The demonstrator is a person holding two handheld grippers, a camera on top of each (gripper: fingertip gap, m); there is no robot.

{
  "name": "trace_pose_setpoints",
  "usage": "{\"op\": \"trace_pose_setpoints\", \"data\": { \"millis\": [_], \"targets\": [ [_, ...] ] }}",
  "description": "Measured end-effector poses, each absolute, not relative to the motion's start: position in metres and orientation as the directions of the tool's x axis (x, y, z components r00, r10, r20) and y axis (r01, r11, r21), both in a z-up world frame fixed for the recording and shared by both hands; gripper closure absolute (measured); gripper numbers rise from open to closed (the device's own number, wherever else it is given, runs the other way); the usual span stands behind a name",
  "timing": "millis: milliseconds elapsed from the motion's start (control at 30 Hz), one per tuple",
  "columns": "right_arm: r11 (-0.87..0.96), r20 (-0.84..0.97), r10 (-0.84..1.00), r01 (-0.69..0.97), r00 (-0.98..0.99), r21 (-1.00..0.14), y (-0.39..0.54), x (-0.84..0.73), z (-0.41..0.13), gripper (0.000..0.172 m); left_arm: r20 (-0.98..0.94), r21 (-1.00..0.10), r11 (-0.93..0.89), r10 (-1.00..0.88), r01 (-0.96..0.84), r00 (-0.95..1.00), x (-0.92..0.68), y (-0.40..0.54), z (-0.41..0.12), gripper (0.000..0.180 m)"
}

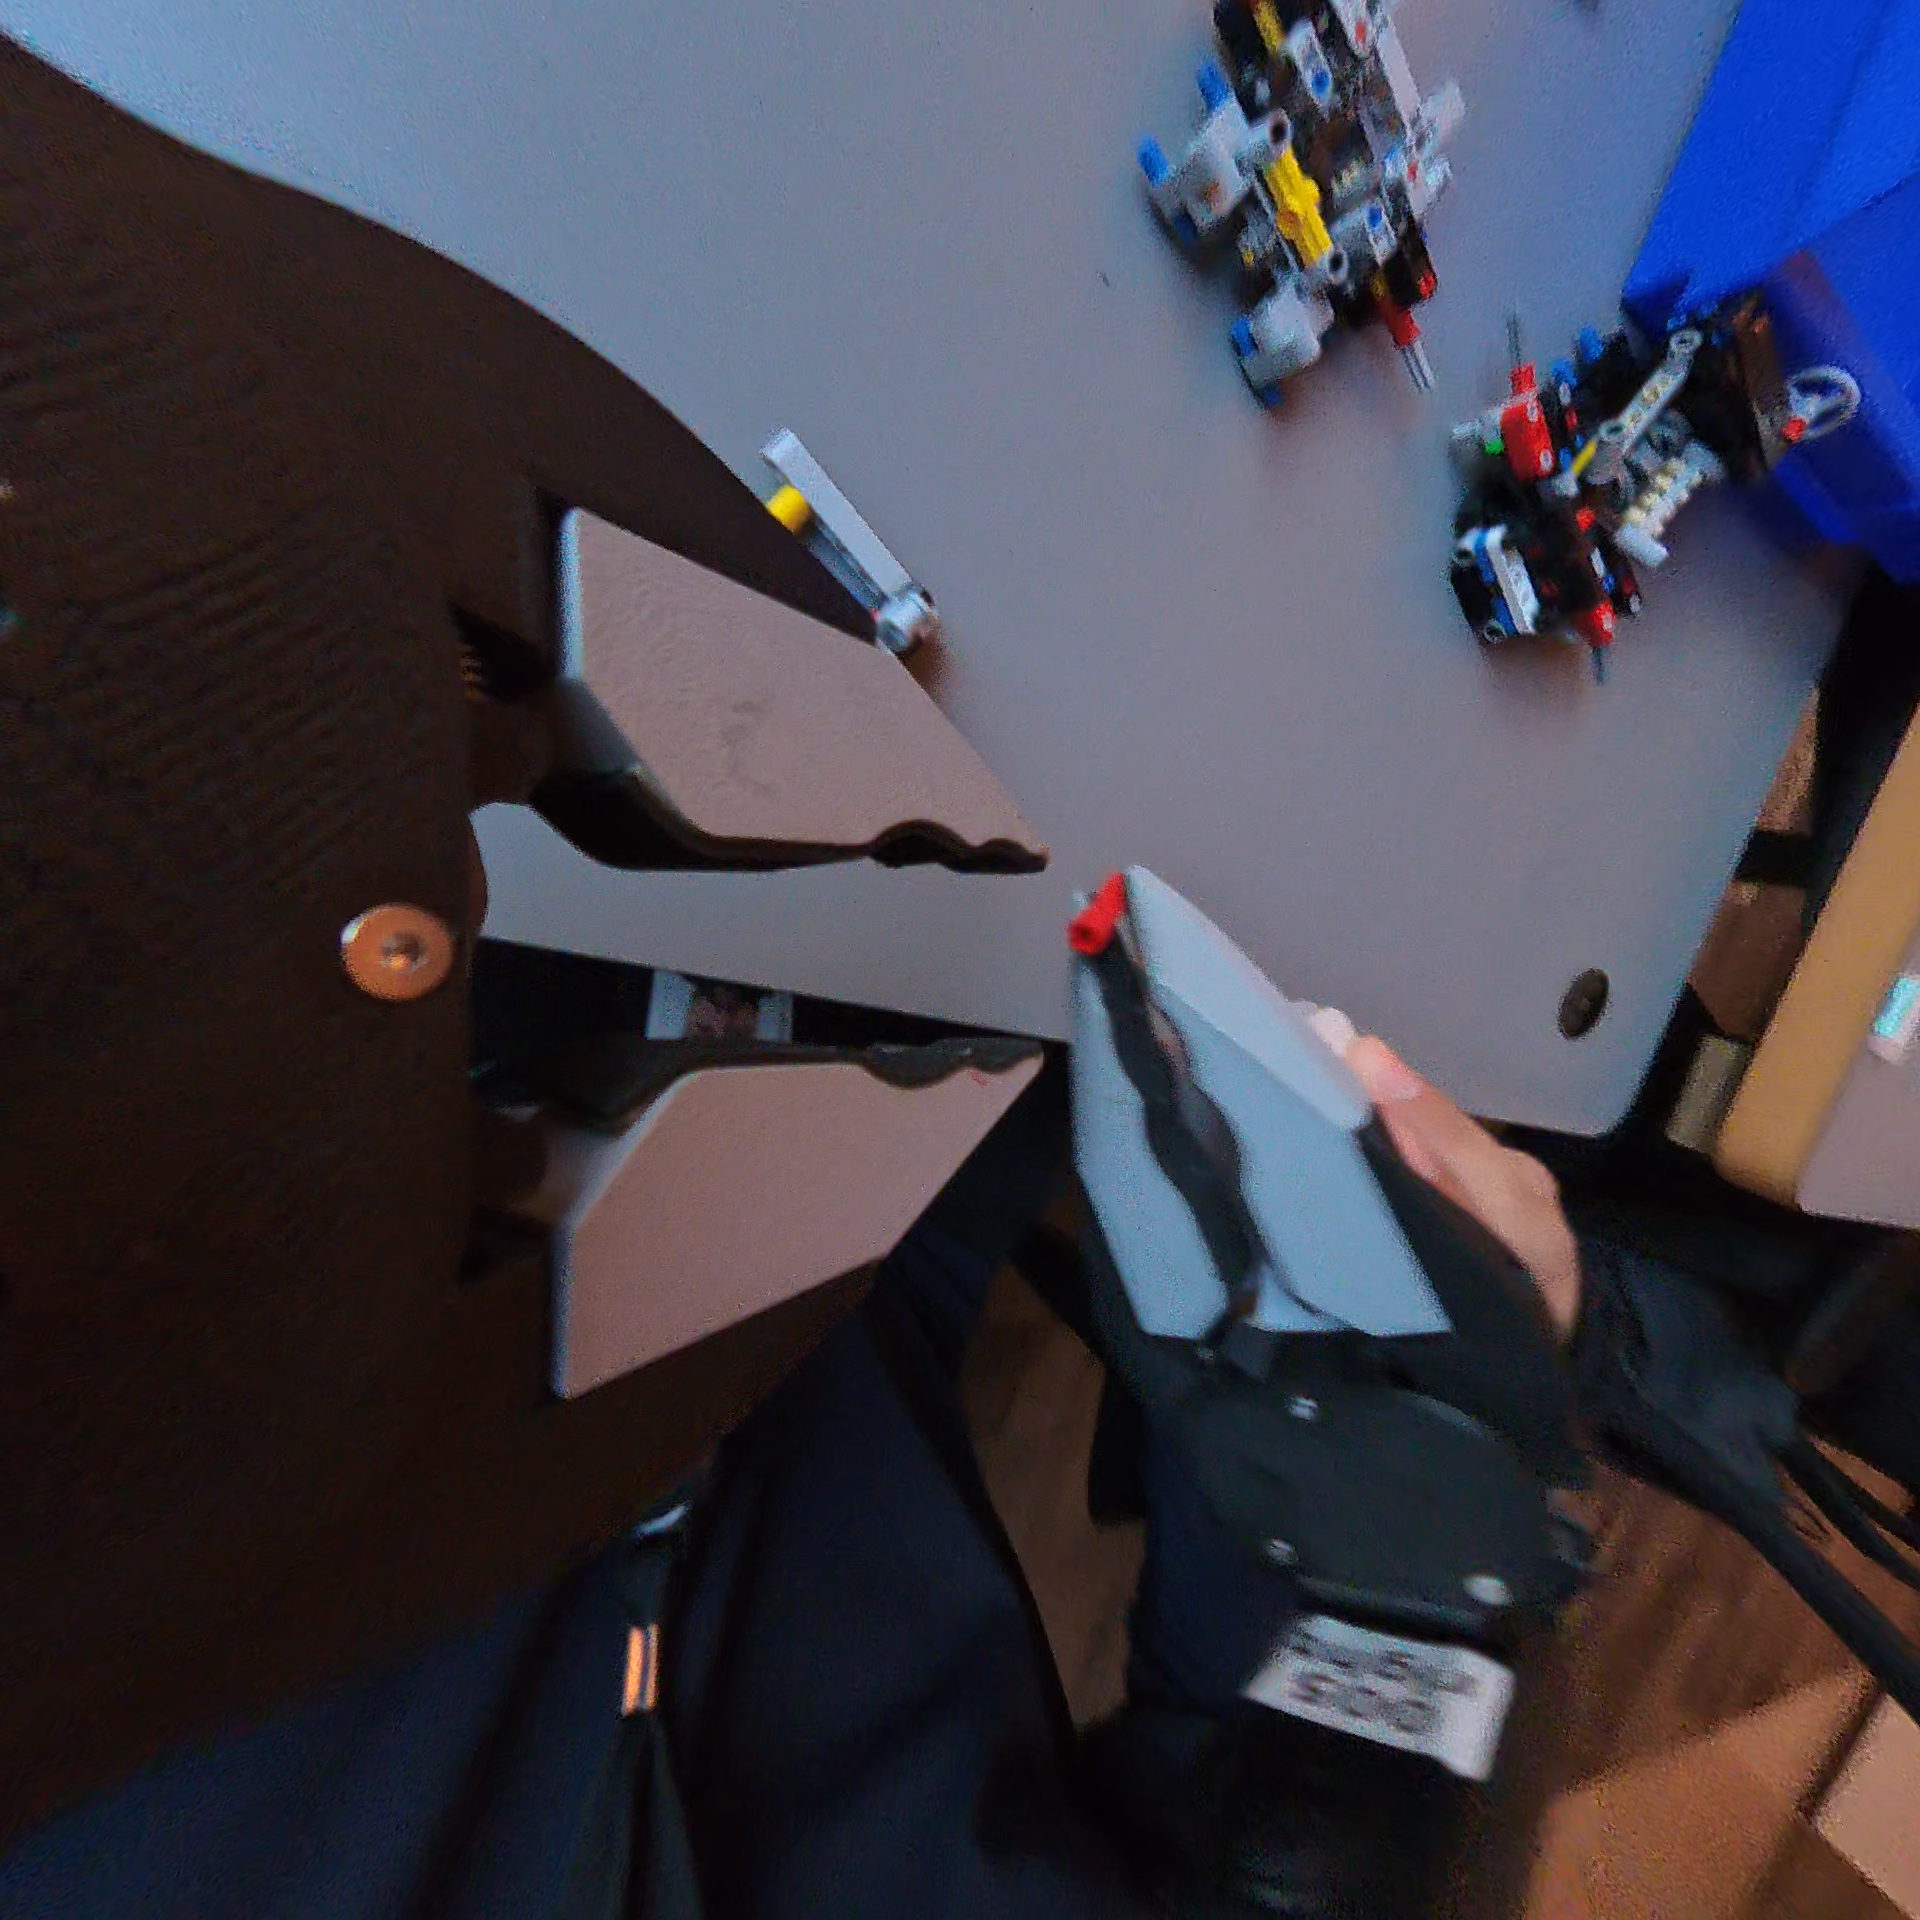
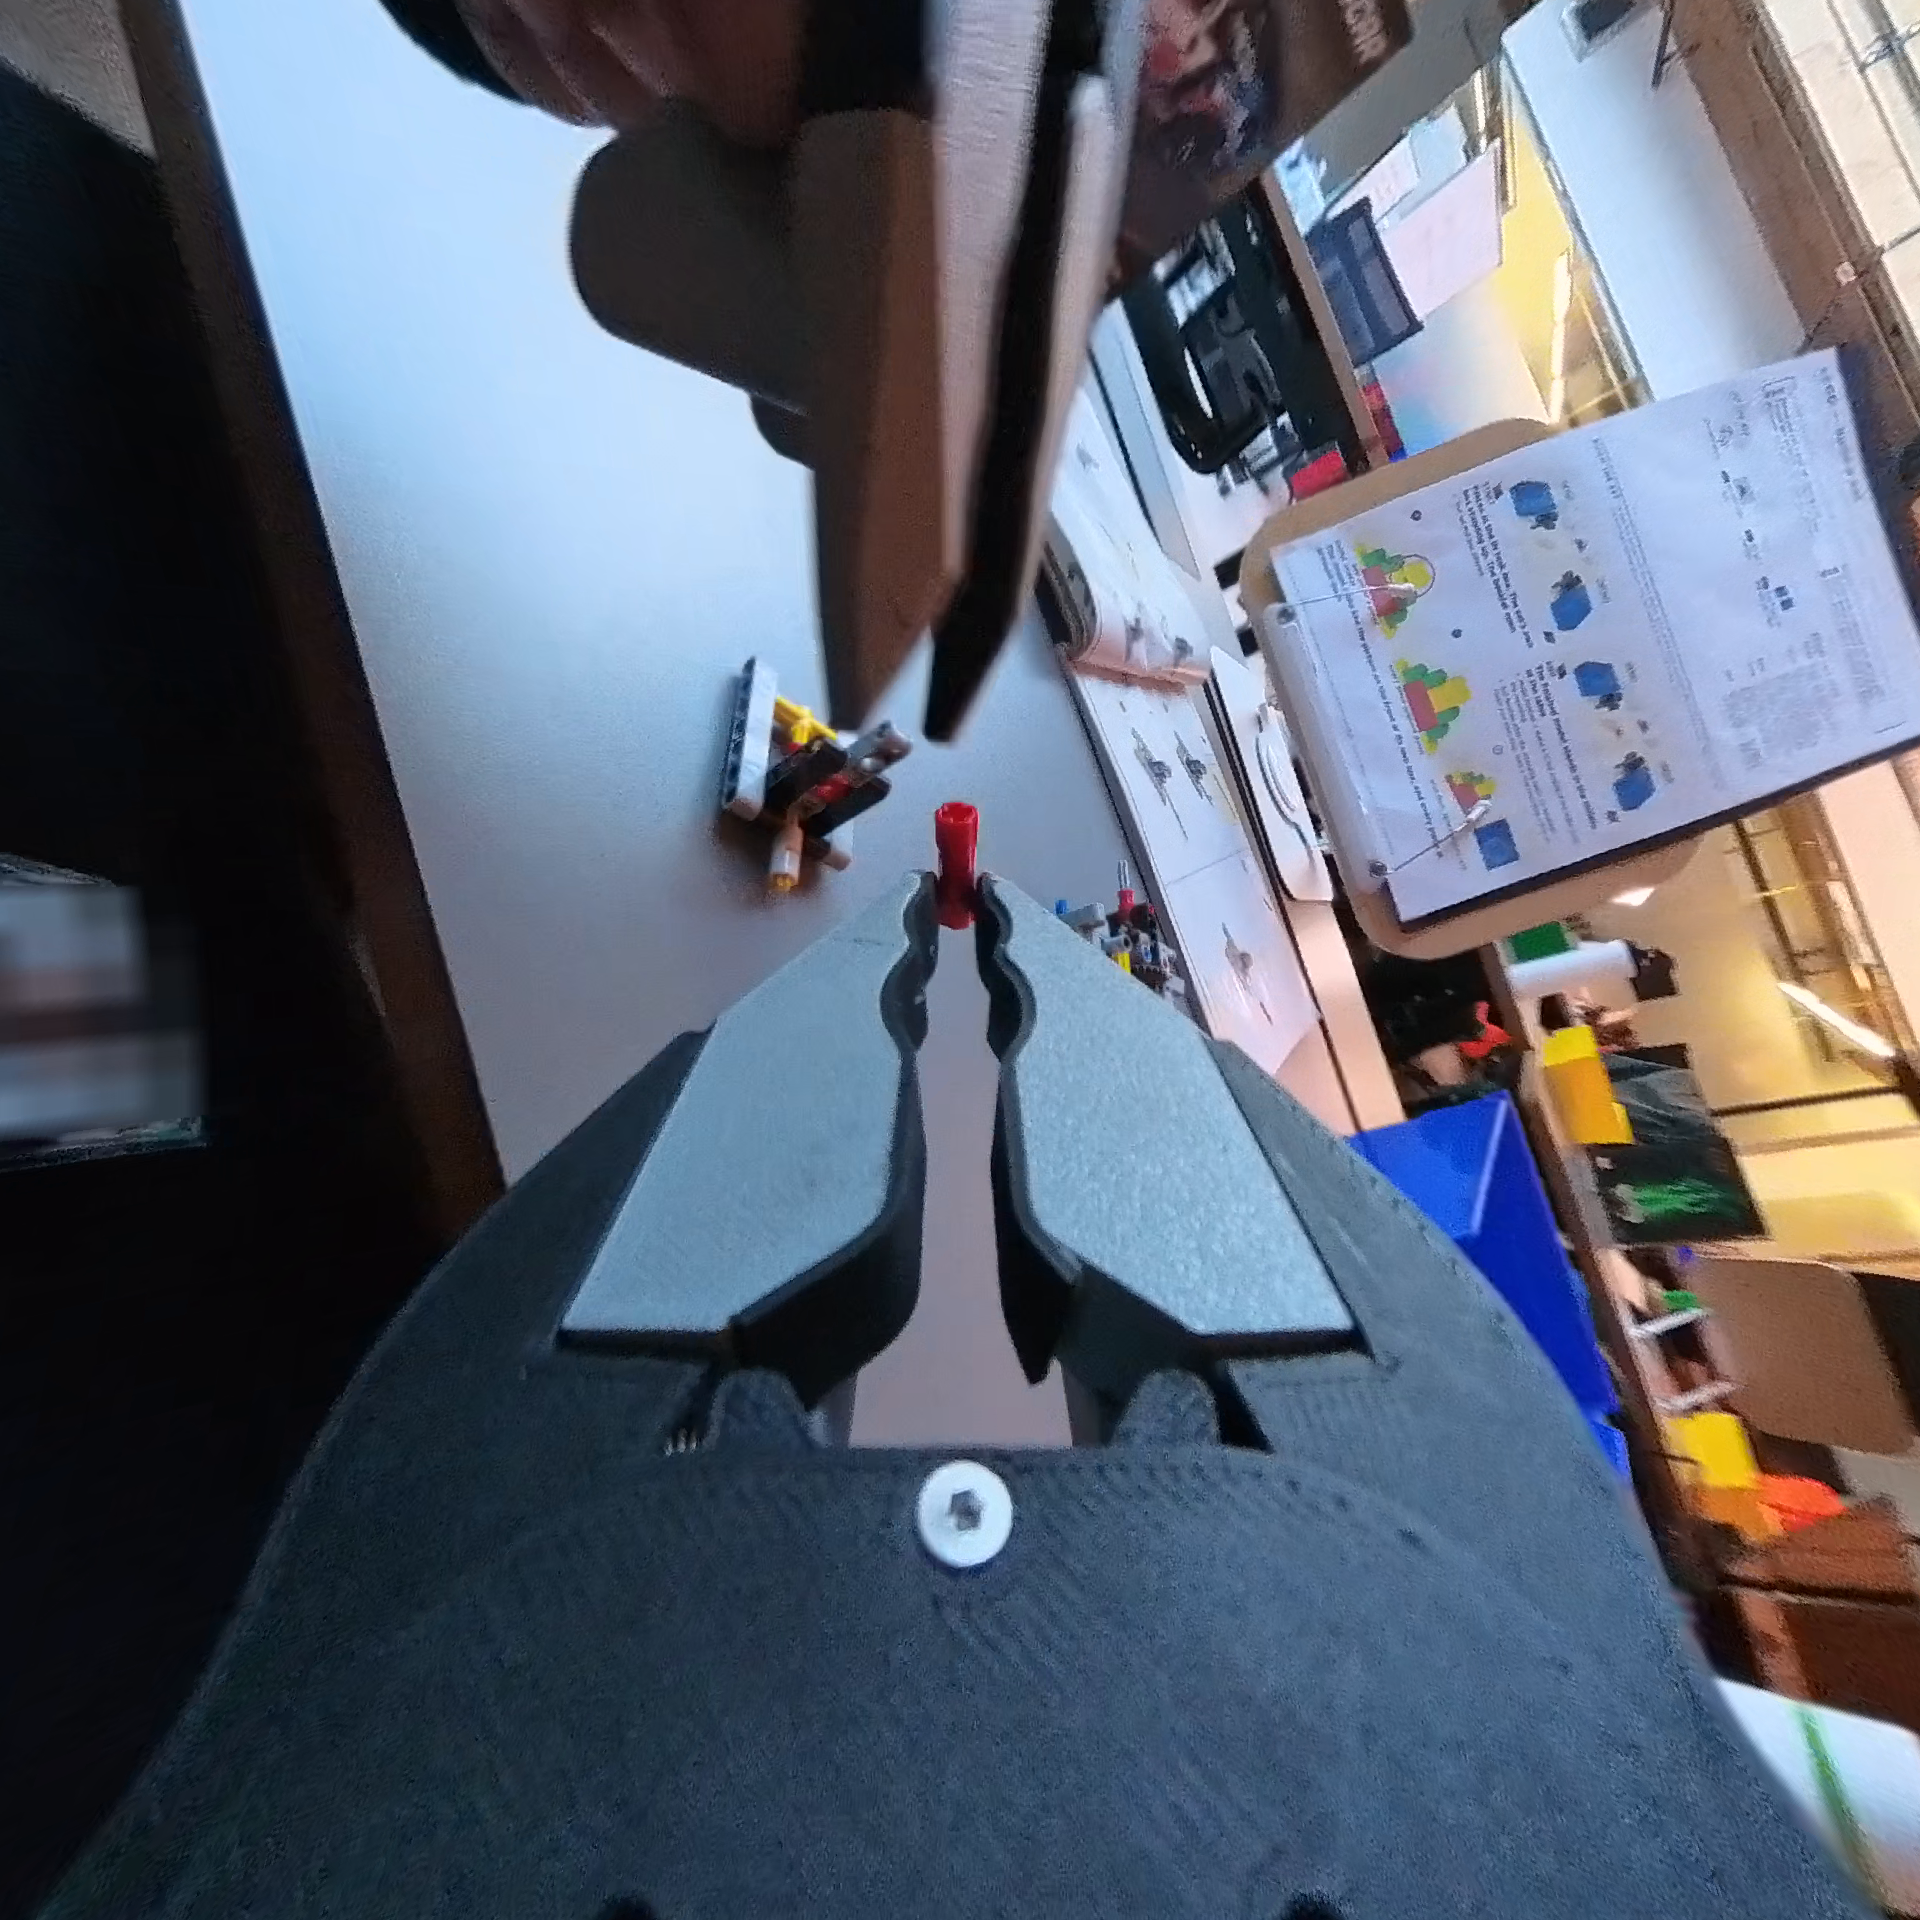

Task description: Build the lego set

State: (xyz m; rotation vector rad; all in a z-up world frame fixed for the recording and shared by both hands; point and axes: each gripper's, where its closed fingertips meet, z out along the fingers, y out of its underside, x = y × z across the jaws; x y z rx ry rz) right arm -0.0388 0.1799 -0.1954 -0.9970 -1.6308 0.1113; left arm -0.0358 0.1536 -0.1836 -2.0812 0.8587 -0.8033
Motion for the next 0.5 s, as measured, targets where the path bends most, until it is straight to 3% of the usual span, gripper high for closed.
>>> {"op": "trace_pose_setpoints", "data": {
  "millis": [200, 500],
  "targets": [
    [0.688, 0.861, 0.509, 0.607, -0.014, -0.397, 0.166, -0.046, -0.201, 0.168, 0.329, -0.774, -0.556, -0.762, -0.303, 0.559, -0.028, 0.152, -0.194, 0.159],
    [0.697, 0.876, 0.482, 0.619, -0.031, -0.362, 0.164, -0.051, -0.209, 0.168, 0.34, -0.759, -0.571, -0.758, -0.314, 0.557, -0.04, 0.15, -0.205, 0.173]
  ]
}}
